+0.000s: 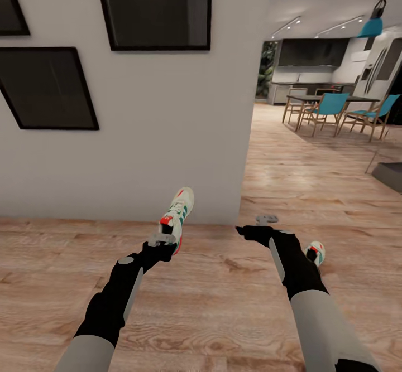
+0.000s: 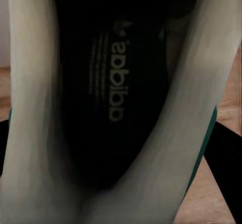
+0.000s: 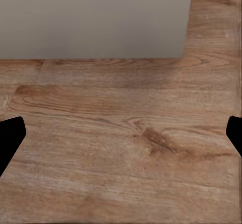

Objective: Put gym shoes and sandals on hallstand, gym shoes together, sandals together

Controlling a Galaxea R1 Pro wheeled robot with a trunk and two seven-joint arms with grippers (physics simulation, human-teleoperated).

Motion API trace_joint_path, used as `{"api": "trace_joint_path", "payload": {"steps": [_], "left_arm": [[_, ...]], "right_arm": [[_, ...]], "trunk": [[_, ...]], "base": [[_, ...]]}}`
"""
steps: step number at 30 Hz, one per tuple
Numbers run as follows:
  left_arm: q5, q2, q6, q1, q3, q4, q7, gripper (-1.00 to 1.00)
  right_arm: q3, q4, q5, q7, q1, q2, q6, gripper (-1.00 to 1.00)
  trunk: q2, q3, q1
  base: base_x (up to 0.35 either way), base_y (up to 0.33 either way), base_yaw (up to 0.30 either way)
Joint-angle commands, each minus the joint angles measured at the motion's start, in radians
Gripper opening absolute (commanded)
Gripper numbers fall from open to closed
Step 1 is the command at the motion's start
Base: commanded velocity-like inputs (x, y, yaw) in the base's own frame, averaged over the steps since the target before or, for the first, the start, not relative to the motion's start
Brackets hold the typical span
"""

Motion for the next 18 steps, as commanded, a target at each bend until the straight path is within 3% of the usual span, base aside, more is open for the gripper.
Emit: {"api": "trace_joint_path", "payload": {"steps": [1,13,18], "left_arm": [[-0.01,-0.001,0.003,0.0,0.004,-0.002,-0.01,-1.0],[-0.01,-0.001,0.003,0.0,0.004,-0.002,-0.01,-1.0],[-0.01,-0.001,0.003,0.0,0.004,-0.002,-0.01,-1.0]], "right_arm": [[-0.005,-0.001,0.011,0.009,-0.001,0.002,0.004,1.0],[-0.005,-0.001,0.011,0.005,-0.001,0.002,0.004,1.0],[-0.005,0.0,0.011,0.005,-0.001,0.002,0.004,1.0]], "trunk": [[0.0,-0.001,0.0],[0.0,-0.001,0.0],[0.0,-0.001,0.0]], "base": [[-0.129,0.258,-0.3],[-0.129,0.237,-0.299],[-0.066,0.232,-0.114]]}}
